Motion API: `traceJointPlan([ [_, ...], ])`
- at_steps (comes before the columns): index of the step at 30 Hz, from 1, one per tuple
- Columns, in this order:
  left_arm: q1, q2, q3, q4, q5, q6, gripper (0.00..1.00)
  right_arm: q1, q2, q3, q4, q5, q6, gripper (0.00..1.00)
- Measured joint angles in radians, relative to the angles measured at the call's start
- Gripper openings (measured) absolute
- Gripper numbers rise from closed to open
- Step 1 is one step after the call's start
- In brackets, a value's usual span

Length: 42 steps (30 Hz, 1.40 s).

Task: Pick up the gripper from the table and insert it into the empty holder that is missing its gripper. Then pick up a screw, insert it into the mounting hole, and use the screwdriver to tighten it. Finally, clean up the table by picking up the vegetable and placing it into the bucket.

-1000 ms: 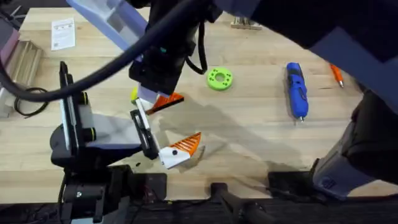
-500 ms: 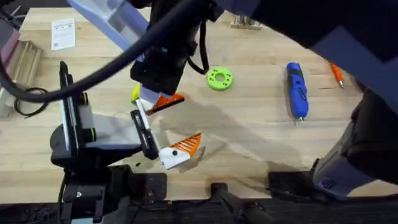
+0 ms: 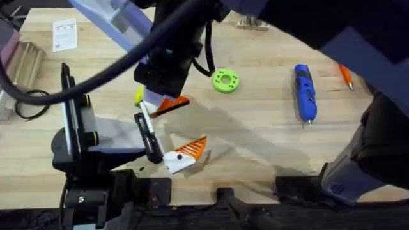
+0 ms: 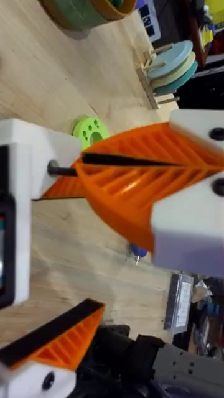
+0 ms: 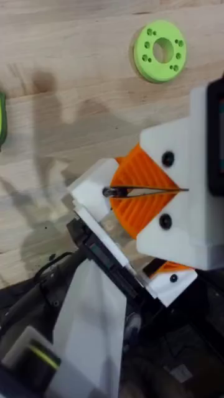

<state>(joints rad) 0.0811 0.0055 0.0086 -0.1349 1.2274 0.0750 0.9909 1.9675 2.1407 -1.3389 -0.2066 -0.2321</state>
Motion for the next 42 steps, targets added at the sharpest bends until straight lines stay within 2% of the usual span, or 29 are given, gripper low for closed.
traceJointPlan([
  [33, 0.000, 0.000, 0.000, 0.000, 0.003, 0.000, 0.986, 0.010, 0.039, 0.005, 0.007, 0.004, 0.004, 0.006],
  [34, 0.000, 0.000, 0.000, 0.000, 0.003, 0.000, 0.986, 0.010, 0.039, 0.005, 0.007, 0.003, 0.011, 0.076],
  [35, 0.000, 0.000, 0.000, 0.000, 0.003, 0.000, 0.986, 0.010, 0.039, 0.005, 0.007, 0.003, 0.011, 0.203],
  [39, 0.000, 0.000, 0.000, -0.001, 0.003, -0.003, 0.986, 0.012, 0.038, 0.007, 0.006, 0.006, 0.010, 0.795],
  [40, 0.000, 0.000, 0.000, 0.000, 0.003, -0.001, 0.986, 0.011, 0.038, 0.007, 0.002, 0.011, 0.008, 0.915],
  [41, 0.000, 0.000, 0.000, -0.001, 0.004, 0.000, 0.986, 0.008, 0.038, 0.007, 0.000, 0.016, 0.008, 0.959],
  [42, 0.000, 0.000, 0.000, -0.001, 0.003, 0.000, 0.985, 0.008, 0.038, 0.007, 0.000, 0.016, 0.008, 0.961],
])
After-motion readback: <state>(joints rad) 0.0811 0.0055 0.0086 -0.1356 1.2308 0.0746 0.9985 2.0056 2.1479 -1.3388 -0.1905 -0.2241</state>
